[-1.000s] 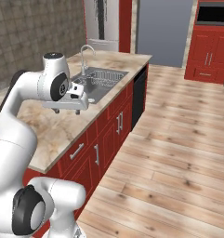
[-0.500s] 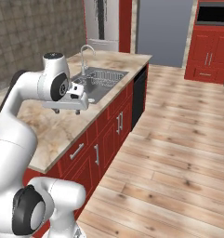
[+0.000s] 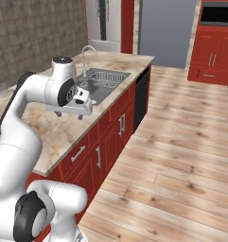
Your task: Take a straw from the drawer in front and place it inside the glass cup on the dining counter.
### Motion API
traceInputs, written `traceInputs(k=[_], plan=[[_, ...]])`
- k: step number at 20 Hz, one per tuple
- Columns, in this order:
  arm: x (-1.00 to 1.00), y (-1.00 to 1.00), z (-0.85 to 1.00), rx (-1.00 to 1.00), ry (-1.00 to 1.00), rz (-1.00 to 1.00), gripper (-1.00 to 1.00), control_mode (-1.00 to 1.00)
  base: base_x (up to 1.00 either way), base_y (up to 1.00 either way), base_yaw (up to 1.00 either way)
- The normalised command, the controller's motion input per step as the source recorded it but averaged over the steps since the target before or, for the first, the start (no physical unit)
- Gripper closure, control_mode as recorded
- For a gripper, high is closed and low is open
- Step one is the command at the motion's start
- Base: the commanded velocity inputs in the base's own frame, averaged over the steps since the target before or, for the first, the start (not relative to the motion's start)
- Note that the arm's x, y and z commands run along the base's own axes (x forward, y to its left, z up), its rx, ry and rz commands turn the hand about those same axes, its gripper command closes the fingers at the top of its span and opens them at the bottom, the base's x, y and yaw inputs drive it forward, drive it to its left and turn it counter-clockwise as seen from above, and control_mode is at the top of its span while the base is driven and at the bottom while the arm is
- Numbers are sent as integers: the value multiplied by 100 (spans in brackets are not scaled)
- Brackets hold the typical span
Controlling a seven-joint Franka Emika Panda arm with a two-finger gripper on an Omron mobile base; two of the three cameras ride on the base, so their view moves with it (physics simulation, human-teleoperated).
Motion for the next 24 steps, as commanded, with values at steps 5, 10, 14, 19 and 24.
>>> traceInputs(k=[5,10,14,19,24], plan=[[0,-2,-8,11,1,0,-100,-100,0,0,0],[2,0,-7,19,0,-1,-100,-100,0,0,0],[1,-3,-1,24,0,0,-100,-100,0,0,0],[0,-14,0,22,1,0,-100,-100,0,0,0],[0,-18,-7,24,0,0,-100,-100,0,0,0]])
